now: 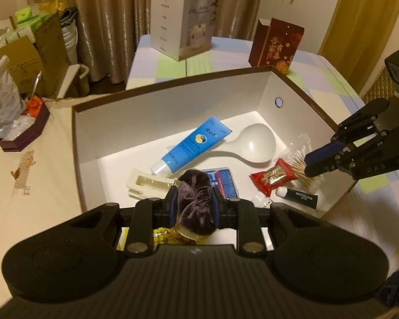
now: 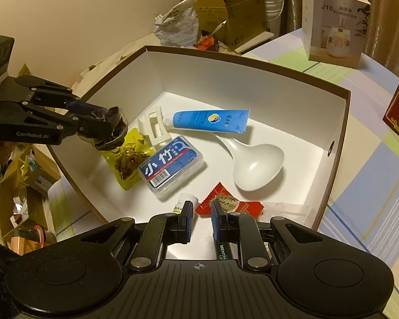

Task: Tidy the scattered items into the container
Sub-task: 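Lower the green tube and scrunchie into the box and open both grippers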

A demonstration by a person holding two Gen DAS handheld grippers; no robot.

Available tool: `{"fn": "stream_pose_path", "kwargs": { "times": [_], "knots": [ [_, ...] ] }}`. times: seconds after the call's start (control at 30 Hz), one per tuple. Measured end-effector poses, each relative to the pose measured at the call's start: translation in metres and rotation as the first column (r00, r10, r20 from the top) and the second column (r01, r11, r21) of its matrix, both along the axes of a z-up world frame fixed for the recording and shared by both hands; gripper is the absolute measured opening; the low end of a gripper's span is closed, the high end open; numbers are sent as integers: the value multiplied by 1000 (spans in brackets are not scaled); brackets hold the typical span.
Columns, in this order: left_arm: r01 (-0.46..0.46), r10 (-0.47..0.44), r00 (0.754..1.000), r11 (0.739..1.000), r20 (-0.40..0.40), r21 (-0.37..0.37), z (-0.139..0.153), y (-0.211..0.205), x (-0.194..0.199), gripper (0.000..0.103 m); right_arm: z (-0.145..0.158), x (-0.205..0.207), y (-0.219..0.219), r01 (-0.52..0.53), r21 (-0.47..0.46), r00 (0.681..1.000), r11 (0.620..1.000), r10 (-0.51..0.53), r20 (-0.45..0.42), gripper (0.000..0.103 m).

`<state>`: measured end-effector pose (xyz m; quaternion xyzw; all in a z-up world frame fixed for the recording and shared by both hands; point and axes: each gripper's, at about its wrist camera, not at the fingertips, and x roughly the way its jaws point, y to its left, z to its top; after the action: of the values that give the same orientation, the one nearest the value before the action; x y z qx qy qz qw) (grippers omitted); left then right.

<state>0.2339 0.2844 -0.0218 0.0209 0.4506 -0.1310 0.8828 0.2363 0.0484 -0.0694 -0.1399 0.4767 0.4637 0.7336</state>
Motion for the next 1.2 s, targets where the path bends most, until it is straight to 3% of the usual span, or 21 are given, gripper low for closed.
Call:
{"fn": "stream_pose_path", "kwargs": {
  "times": [0.6,0.8,0.97,1.2],
  "knots": [
    [89,-86,994,995,-63,50,-14,-6,13,21,-8,3,-9,22,-18,1000,1000,-22,-12,22],
    [192,-188,981,977,-57,92,-18,-5,17,21,-9,1,-11,23,-23,1000,999,-23,-11,22],
    [338,-334,941,933,-59,119,-17,-9,19,21,-9,0,-11,24,-26,1000,999,-25,-7,22],
    [554,-543,831,828,-120,88,-23,-16,18,26,-8,1,-13,30,-33,1000,999,-30,-8,22]
  ]
}}
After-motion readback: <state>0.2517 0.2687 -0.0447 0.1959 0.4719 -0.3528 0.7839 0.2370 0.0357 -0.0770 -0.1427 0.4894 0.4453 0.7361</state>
